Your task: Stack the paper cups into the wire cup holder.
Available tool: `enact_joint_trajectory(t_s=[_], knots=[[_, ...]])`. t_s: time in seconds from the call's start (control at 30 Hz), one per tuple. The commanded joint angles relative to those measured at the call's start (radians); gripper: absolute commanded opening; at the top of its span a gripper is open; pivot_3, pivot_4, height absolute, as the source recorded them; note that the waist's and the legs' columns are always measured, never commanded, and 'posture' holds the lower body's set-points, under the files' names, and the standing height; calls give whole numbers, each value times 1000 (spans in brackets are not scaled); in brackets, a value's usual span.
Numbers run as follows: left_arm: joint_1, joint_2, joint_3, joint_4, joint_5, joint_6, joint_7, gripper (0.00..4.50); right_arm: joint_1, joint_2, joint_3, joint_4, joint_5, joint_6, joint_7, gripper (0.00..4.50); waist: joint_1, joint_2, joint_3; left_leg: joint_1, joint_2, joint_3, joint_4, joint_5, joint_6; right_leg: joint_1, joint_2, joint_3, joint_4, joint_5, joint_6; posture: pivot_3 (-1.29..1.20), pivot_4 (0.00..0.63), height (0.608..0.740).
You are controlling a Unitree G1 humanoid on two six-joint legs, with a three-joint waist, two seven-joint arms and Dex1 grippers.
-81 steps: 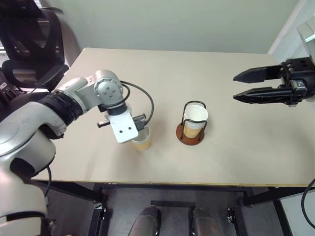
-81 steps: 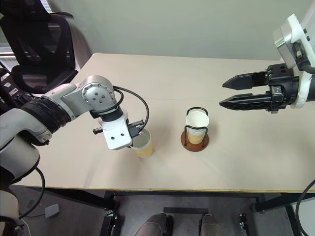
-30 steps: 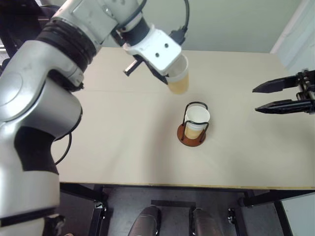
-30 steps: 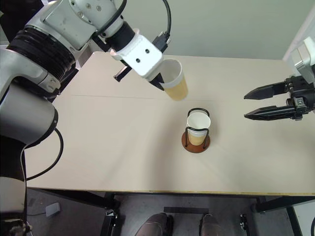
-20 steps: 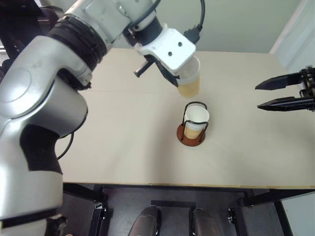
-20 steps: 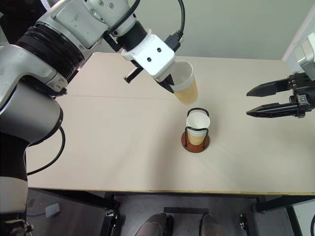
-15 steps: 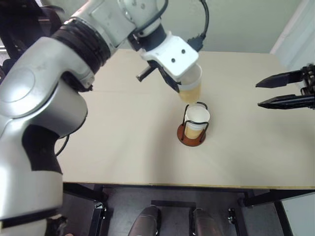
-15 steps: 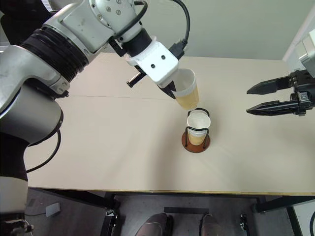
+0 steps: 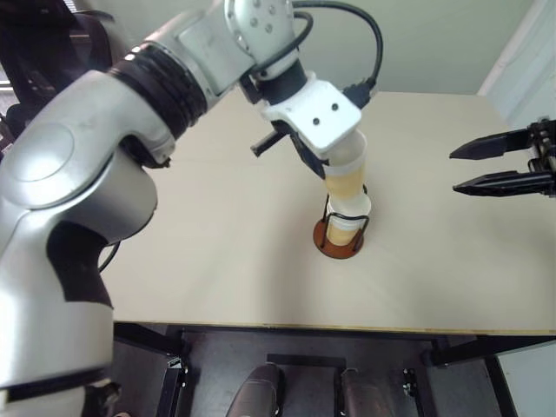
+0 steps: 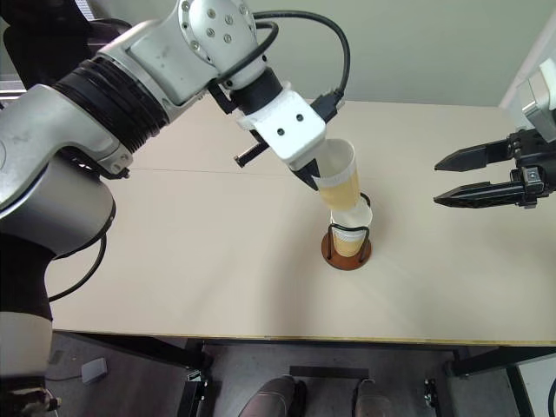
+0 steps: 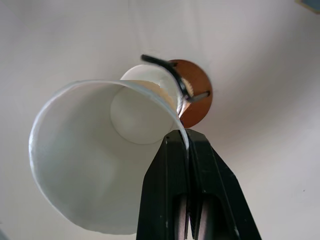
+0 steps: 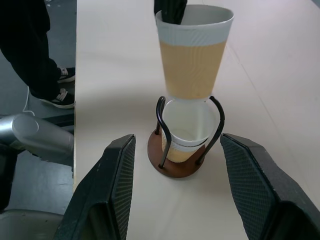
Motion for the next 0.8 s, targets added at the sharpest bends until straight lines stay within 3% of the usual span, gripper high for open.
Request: enact_joint_trajectory(t_s=[0.03, 0.8], knots=[[-11, 9, 5, -14, -24, -3, -27, 19, -12, -24, -52, -30, 14, 10, -13, 2697, 0, 0, 0, 0, 0, 0, 0, 0, 0, 0, 0, 0, 0, 0, 0, 0, 150, 740], [29, -72, 51, 85, 72, -79, -27, 19, -13, -15, -64, -74, 35, 54, -44, 2697, 2, 0, 0, 1, -1, 0, 1, 0, 0, 1, 0, -1, 0, 0, 1, 0, 150, 740]])
